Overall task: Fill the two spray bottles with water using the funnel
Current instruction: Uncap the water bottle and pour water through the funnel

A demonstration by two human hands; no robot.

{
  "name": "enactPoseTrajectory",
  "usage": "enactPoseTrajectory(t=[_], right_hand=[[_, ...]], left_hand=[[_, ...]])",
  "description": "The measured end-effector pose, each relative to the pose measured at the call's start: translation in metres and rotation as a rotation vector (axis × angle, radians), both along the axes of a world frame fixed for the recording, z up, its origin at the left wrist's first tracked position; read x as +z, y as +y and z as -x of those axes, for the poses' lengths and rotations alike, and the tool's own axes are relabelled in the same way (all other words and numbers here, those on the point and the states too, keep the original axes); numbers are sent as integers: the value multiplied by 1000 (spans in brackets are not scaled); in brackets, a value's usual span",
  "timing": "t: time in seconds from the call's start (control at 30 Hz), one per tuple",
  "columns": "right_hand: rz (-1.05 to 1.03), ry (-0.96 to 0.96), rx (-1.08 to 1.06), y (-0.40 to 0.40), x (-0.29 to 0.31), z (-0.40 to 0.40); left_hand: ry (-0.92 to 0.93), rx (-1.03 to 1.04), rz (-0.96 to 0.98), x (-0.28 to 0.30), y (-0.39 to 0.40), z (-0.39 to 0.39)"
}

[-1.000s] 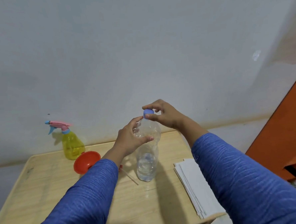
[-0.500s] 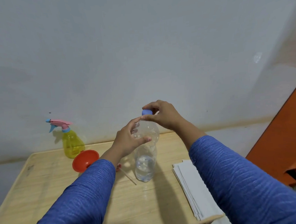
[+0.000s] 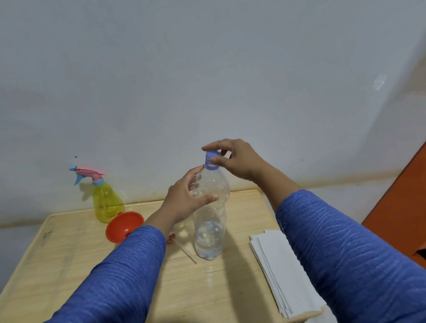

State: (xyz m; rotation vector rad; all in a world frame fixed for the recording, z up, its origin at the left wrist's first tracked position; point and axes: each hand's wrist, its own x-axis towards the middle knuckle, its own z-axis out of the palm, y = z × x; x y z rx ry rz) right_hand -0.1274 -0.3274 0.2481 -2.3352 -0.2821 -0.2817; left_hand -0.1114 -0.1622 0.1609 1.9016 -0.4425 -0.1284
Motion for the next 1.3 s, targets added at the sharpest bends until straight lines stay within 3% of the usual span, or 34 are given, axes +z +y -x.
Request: enactPoseTrajectory(t=[0.2,0.43,0.57,0.67,0.9,1.1,1.3], right_hand=[[-458,-15,-218,-13,-23,9],[-771,256,-409,-33,-151,40],[-726,390,-522,-33,-214,56],[-666,419,-490,-28,-243,61],[-263,430,-414,-31,-281,61],[-298,414,-378,-31,-277,60],[-522,283,-146,-23,-215,39]], left_hand=[[-7,-5,16,-4,-1,-1],[-25,6,12,-9,-2,2],[-9,17,26,-12,-2,4],[-22,29,28,-15,-5,3],[-13,42,57,-19,-9,7],[1,62,145,-22,-13,12],[16,185,220,-32,-15,23]])
